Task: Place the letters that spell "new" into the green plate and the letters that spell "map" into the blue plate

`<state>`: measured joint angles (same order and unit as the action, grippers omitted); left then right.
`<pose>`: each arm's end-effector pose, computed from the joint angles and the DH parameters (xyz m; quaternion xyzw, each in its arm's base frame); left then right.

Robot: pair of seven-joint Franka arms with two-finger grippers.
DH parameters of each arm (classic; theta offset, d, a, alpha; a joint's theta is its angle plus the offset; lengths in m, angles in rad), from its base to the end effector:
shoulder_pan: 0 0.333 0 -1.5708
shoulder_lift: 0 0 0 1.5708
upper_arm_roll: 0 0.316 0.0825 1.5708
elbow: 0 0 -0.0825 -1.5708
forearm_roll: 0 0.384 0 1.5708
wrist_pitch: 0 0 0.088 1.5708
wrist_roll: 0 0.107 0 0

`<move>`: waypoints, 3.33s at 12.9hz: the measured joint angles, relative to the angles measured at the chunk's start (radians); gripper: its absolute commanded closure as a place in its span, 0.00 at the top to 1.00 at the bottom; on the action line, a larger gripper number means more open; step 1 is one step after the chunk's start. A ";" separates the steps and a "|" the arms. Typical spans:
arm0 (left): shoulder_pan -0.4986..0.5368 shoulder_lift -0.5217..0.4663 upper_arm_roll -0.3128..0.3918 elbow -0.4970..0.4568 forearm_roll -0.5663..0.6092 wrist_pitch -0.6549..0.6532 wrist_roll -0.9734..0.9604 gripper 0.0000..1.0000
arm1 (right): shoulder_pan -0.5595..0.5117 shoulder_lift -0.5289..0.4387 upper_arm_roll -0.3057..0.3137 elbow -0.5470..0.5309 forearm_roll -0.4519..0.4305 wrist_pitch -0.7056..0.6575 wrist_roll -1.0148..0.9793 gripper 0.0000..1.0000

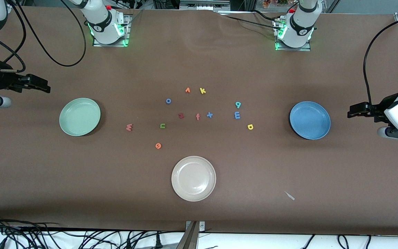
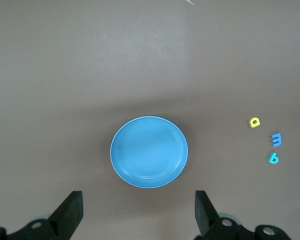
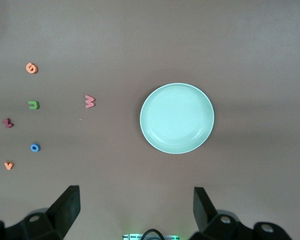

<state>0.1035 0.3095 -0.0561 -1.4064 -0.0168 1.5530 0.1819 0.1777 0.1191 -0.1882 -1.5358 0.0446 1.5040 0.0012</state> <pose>0.6353 0.0331 0.5154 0.9944 -0.0658 -0.0786 0.0262 0.5795 0.0049 0.5690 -0.9972 0.0062 0.0743 0.0115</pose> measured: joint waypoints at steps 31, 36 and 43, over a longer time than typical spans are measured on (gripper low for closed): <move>0.000 0.000 0.000 -0.007 0.000 0.000 0.000 0.99 | 0.008 0.000 0.001 0.000 0.000 0.000 0.021 1.00; 0.000 -0.004 0.000 -0.007 0.000 0.000 0.000 0.99 | 0.032 0.000 0.004 0.000 0.000 0.000 0.085 1.00; 0.004 -0.004 0.003 -0.007 0.000 0.000 0.000 0.99 | 0.064 0.000 0.000 0.000 0.000 0.000 0.121 1.00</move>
<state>0.1074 0.3059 -0.0527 -1.4136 -0.0168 1.5531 0.1818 0.2419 0.1190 -0.1879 -1.5358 0.0443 1.5037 0.1219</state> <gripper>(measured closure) 0.009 0.000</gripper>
